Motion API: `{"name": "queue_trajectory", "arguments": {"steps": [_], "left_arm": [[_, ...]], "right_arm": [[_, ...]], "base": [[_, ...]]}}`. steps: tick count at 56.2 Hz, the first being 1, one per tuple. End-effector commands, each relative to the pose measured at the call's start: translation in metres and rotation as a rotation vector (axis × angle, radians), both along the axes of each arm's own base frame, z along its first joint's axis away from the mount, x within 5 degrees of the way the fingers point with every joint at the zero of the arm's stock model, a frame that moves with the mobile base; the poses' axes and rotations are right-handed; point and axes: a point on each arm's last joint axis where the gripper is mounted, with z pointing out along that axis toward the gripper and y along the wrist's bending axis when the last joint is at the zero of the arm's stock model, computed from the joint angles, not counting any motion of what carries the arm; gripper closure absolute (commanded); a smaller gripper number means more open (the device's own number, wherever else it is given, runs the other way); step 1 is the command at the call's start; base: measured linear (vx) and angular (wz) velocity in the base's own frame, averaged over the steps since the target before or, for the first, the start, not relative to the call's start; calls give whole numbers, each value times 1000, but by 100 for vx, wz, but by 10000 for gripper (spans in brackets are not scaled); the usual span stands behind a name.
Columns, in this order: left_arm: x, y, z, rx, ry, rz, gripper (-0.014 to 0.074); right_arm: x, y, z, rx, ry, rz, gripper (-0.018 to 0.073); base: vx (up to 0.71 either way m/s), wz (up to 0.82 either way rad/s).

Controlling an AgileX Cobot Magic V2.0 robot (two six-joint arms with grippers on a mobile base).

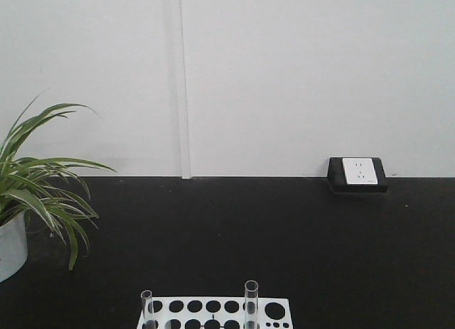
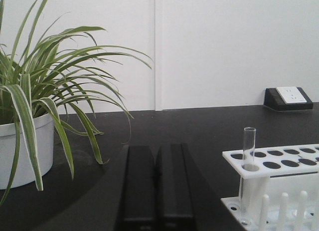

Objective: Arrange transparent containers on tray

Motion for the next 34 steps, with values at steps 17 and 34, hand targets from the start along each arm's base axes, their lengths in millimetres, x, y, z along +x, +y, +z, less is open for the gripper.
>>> {"name": "queue_trajectory", "arguments": {"steps": [17, 34], "left_arm": [[-1, -1, -1, -21, -78, -9, 604], [-1, -1, -1, -21, -78, -9, 604]], "right_arm": [[0, 1, 5, -9, -79, 10, 571], [0, 1, 5, -9, -79, 10, 571]], "base": [[0, 0], [0, 0]]}}
